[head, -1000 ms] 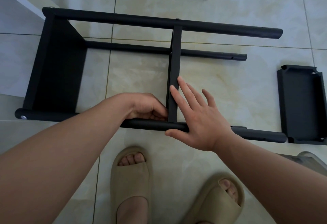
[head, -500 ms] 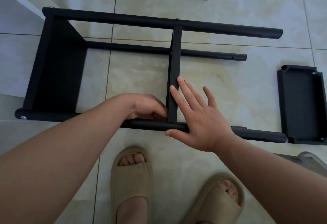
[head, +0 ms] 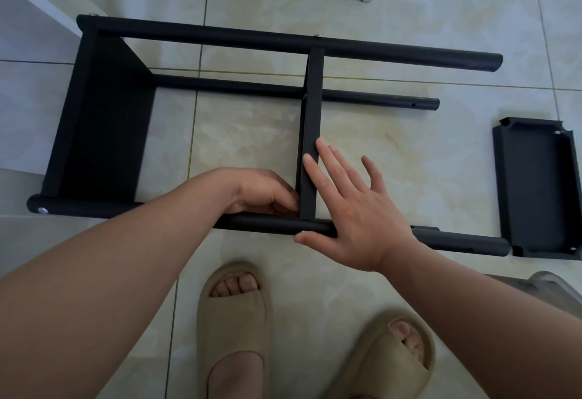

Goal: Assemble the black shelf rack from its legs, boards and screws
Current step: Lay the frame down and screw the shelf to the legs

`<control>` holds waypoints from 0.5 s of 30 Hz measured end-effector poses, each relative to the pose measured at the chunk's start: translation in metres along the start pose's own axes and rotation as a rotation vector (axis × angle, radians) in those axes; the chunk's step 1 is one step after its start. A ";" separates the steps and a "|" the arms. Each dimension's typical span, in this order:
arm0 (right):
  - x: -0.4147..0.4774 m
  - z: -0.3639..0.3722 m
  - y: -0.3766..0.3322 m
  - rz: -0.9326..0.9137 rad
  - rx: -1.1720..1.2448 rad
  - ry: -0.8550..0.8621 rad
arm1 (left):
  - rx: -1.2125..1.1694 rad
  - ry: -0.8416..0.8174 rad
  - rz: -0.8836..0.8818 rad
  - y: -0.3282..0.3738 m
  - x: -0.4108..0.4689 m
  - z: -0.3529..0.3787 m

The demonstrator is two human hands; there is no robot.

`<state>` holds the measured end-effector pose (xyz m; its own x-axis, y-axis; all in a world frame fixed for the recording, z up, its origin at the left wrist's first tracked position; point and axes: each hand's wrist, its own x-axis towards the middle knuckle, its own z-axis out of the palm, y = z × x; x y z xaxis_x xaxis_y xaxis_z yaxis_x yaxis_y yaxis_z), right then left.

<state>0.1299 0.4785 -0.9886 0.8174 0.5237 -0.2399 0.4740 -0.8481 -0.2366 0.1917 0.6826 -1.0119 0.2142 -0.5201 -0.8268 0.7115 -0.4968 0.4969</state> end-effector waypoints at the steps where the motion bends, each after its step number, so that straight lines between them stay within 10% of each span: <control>1: 0.000 0.000 0.000 -0.002 -0.005 0.004 | -0.012 -0.013 -0.005 0.000 0.000 0.000; 15: -0.001 0.000 0.001 -0.096 -0.026 0.026 | -0.032 -0.026 0.011 -0.001 0.002 -0.002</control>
<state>0.1292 0.4770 -0.9885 0.7757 0.6010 -0.1926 0.5589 -0.7960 -0.2326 0.1922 0.6838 -1.0144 0.2056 -0.5435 -0.8138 0.7302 -0.4685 0.4973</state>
